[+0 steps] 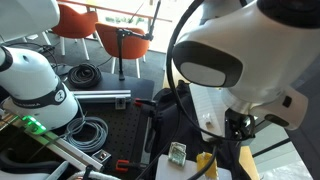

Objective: Close the zip on the black jacket.

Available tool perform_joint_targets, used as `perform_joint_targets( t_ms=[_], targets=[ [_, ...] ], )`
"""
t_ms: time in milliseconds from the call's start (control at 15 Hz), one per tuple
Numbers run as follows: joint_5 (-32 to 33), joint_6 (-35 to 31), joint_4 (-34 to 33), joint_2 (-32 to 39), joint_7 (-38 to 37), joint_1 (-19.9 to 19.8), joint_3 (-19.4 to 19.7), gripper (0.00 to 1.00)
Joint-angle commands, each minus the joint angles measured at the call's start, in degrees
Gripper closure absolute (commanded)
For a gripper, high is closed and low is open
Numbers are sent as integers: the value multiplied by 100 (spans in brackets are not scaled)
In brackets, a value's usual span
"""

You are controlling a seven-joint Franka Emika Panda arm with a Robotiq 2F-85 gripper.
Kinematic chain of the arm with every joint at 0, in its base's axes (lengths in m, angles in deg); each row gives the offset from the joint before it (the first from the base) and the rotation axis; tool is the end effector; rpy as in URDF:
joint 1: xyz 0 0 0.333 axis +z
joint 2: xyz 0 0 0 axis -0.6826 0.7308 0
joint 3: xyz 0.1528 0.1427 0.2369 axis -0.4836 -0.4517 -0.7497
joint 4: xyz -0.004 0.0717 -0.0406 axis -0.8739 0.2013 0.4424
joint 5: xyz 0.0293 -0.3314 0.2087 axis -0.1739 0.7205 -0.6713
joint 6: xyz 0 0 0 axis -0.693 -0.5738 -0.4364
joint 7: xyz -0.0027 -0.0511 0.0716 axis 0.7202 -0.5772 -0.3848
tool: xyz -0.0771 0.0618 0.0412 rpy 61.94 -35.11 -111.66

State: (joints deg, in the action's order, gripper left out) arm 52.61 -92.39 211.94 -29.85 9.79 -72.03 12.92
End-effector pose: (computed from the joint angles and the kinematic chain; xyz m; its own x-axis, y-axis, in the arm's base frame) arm 0.5283 -0.0189 0.2741 0.9117 0.1906 0.3640 0.2392 -0.9665 -0.0932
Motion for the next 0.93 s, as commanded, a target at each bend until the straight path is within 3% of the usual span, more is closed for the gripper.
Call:
perform_joint_targets(
  t_ms=[0, 200, 267, 467, 667, 867],
  targets=[
    [-527, 633, -43, -586, -20, -88, -294, 0],
    [-1056, 1040, -96, -885, 124, -60, -437, 0],
    [-1323, 1187, -100, -1042, 219, 884, 455, 0],
    [-1122, 1273, 80, -1318, -78, 1664, 1200, 0],
    [-1023, 1176, 17, -1177, -126, 2255, 1765, 0],
    [-989, 1177, 123, -1265, -185, 2437, 1956, 0]
  ],
)
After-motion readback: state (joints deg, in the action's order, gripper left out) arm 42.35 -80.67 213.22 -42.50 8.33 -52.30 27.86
